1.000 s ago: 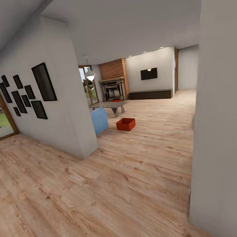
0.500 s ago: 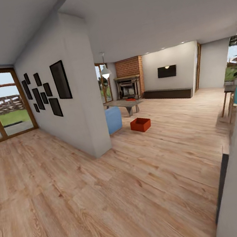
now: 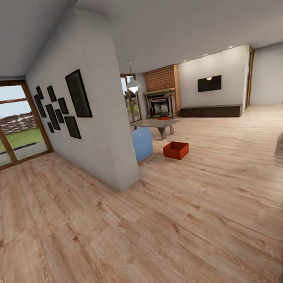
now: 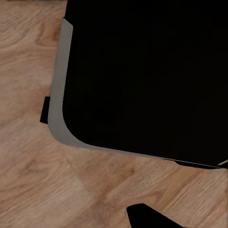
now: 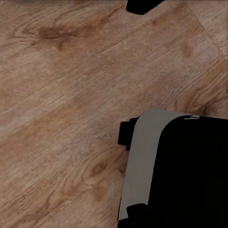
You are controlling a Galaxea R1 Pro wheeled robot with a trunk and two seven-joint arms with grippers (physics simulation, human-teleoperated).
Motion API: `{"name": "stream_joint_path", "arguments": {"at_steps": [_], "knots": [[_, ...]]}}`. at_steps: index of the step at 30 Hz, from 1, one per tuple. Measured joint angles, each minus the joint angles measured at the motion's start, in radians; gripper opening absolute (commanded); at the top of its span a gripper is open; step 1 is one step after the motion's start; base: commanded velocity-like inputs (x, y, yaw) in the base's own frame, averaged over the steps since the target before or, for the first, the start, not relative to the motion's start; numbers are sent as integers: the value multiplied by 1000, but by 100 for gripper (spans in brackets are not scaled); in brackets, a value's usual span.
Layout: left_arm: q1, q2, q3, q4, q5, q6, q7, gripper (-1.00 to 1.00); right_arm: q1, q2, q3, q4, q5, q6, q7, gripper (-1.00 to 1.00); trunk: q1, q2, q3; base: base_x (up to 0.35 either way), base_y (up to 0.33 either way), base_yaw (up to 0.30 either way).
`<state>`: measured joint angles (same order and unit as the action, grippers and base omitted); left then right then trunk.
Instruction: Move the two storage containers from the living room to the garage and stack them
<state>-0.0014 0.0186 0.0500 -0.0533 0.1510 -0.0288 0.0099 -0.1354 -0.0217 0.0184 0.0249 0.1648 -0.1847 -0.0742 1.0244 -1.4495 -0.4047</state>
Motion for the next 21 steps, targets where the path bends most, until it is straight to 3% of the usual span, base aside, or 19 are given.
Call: {"name": "stream_joint_path", "arguments": {"at_steps": [21], "knots": [[0, 0, 1, 0, 0, 0, 0, 100, 0, 0, 2, 0, 3, 0, 1, 100, 0, 0, 0, 323, 0, 0]]}}
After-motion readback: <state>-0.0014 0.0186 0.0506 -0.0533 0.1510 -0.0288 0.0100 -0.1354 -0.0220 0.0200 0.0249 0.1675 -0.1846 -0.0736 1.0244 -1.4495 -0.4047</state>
